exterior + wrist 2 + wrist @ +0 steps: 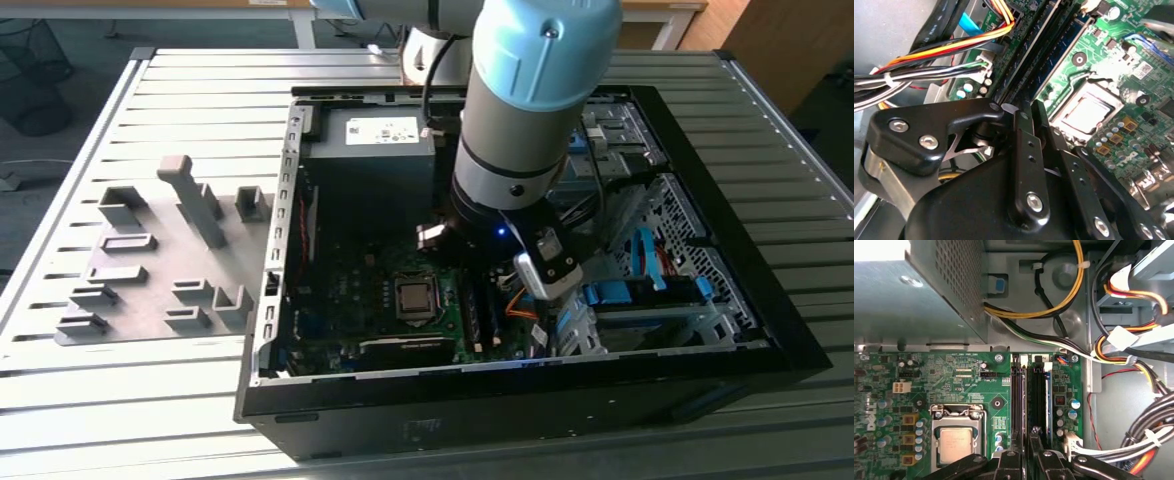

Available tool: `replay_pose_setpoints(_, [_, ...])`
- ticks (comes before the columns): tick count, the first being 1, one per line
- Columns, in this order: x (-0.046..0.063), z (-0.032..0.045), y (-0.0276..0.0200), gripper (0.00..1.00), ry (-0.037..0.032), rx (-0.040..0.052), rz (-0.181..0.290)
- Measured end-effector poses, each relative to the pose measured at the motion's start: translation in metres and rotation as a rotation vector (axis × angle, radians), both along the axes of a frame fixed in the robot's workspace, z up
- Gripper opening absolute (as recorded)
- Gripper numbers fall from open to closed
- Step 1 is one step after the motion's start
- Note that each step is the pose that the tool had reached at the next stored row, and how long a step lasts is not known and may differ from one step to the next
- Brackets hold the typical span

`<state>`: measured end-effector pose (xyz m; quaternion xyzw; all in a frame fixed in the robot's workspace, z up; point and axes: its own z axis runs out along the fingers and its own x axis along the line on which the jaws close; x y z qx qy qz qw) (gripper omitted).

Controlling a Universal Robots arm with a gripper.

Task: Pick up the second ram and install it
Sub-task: 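Insert the second ram into the second slot, then press down the second ram until it locks into place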

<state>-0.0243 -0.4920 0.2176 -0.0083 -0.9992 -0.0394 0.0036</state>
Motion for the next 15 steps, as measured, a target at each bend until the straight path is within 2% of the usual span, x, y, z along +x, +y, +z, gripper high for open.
replay_pose_setpoints(6, [0.0,0.0145,0.0,0.21,0.0001,-0.0002,0.0])
replay_pose_setpoints(7, [0.0,0.0149,0.0,0.2,0.0001,0.0001,0.0])
replay_pose_setpoints(8, [0.0,0.0149,0.0,0.13,0.0,0.0002,0.0])
replay_pose_setpoints(10, [0.0,0.015,0.0,0.11,0.0,0.0002,0.0])
replay_pose_setpoints(15, [0.0,0.0131,0.0,0.11,0.0001,-0.0001,0.0])
